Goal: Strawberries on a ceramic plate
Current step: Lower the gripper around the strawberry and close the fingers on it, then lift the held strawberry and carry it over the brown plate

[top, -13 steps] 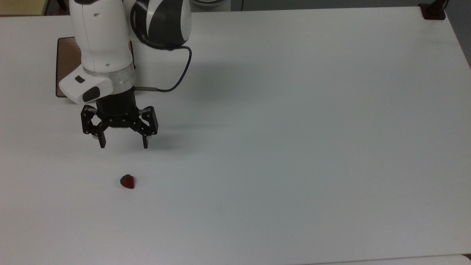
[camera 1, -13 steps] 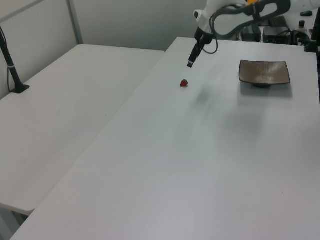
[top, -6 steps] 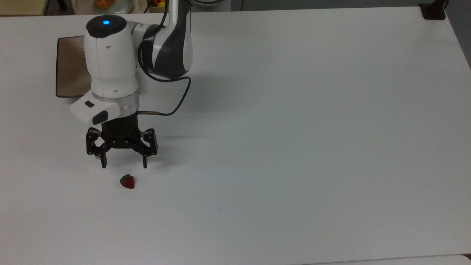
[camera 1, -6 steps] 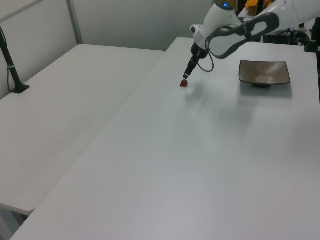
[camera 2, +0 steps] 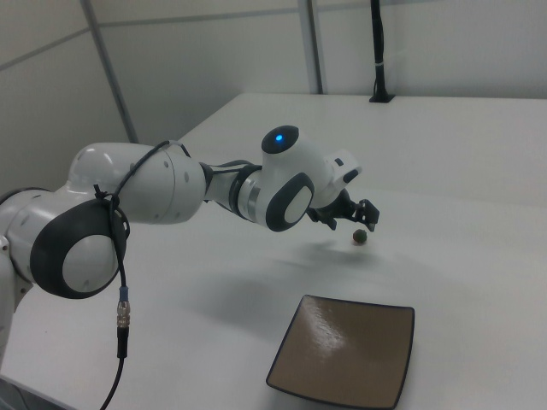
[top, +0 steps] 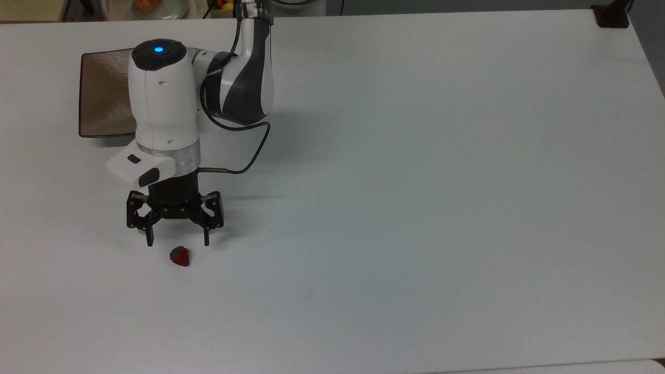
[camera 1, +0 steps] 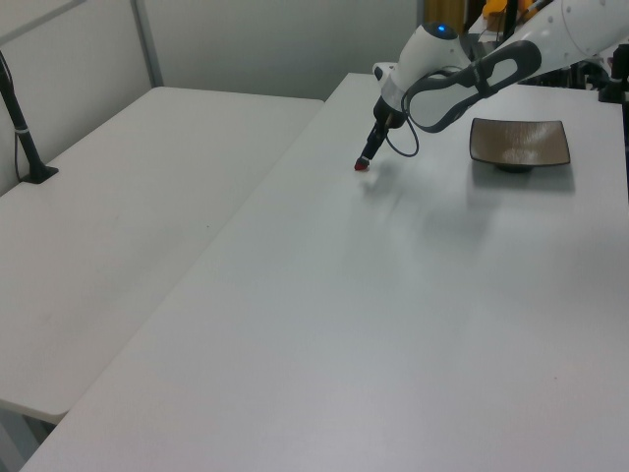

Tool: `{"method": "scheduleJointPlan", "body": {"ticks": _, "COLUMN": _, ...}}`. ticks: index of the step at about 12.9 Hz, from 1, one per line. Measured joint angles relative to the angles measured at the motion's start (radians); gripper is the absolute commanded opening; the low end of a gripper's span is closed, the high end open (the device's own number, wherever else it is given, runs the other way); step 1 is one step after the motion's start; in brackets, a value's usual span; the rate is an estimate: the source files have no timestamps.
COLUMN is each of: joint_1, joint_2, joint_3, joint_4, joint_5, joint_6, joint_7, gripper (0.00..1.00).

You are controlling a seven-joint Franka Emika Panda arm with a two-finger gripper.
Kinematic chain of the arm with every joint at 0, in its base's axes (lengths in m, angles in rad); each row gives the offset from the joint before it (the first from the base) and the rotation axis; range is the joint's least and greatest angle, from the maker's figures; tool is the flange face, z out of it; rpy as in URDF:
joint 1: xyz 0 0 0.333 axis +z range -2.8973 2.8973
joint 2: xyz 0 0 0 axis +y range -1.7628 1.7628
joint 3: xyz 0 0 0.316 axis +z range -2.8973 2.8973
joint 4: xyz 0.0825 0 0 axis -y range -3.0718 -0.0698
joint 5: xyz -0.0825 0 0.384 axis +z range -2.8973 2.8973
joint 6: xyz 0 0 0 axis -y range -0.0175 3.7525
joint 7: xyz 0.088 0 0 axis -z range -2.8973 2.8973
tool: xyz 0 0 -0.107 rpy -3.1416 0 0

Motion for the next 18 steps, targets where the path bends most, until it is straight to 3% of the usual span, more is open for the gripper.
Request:
{"method": "scheduleJointPlan", "body": {"ticks": 2, "joint_1": 0.000, "joint_2": 0.016, "joint_3": 0.000, "joint_4": 0.000, "joint_5": 0.000, "joint_6": 0.032, "joint_7": -0.005, "gripper": 0.92}}
{"method": "scheduleJointPlan", "body": {"ticks": 5, "joint_1": 0.000, "joint_2": 0.052, "joint_3": 0.000, "joint_4": 0.001, "joint_5": 0.000, "joint_6": 0.091, "joint_7": -0.013, "gripper": 0.41}}
{"method": "scheduleJointPlan", "body": {"ticks": 7, "joint_1": -0.001, "joint_2": 0.056, "joint_3": 0.000, "joint_4": 0.002, "joint_5": 0.000, "joint_6": 0.093, "joint_7": -0.030, "gripper": 0.14}}
{"method": "scheduleJointPlan", "body": {"ticks": 18, "joint_1": -0.006, "joint_2": 0.022, "joint_3": 0.000, "joint_4": 0.021, "joint_5": 0.000, "joint_6": 0.093, "joint_7": -0.043, "gripper": 0.12}}
